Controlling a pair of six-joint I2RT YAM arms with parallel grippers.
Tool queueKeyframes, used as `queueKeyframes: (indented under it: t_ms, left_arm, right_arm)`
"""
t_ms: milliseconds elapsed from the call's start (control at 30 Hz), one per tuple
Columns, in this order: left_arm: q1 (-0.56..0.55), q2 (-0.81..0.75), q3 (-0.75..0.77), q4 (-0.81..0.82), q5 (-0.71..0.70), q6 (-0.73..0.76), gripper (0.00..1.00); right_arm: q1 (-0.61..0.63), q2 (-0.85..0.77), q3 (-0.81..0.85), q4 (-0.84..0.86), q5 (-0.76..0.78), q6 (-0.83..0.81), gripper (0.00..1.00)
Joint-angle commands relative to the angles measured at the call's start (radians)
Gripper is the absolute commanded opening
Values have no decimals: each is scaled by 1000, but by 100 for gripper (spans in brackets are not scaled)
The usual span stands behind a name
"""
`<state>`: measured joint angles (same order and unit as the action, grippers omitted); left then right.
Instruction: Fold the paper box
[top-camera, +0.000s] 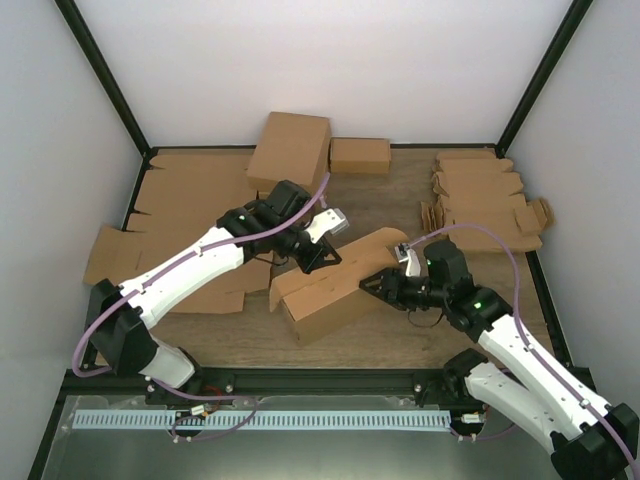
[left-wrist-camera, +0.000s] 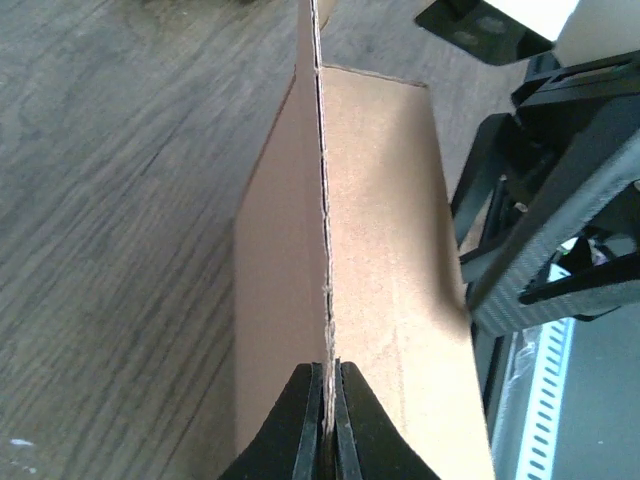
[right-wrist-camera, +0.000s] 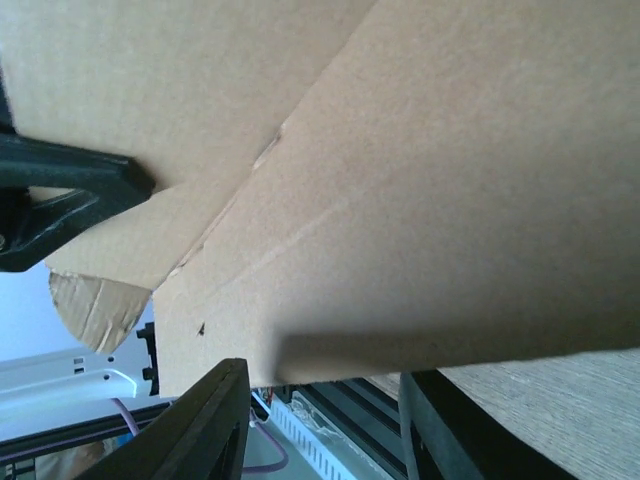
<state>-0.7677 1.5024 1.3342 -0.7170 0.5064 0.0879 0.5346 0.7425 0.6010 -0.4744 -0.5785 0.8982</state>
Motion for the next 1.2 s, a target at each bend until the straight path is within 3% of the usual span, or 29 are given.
queueKeyframes:
  t_ms: [0,133,267,433,567,733,833,1000,1167]
  left_arm:
    - [-18,-34,-16,49,162,-35,4]
    - [-26,-33,-24,53,171,-56,4]
    - [-30,-36,-26,45,122,-59,16]
    - [-30,-54,-42,63,50,-103,46]
    - [-28,-61,-58,70,17,-128,64]
    - [-28,-51,-45,30,-46,-117,75]
    - [-28,-76,-34,25,-181,-153,79]
    - [-28,-180,-38,64,-274,-259,93]
    - [-30,-253,-49,-3,-331,-347,95]
  right_arm:
    - [8,6,-4,84,25,20,43]
    - [8,7,-19,103,21,20,43]
    - [8,2,-17,88,42,7,45]
    - [8,-3,7,61,68,-28,55]
    - [8,5,59,-8,130,-97,65]
    - [8,16,128,-79,168,-246,75]
    - [8,33,187,-161,239,-349,81]
    - [8,76,286,-258,352,-455,82]
    - [7,97,405,-306,518,-534,83]
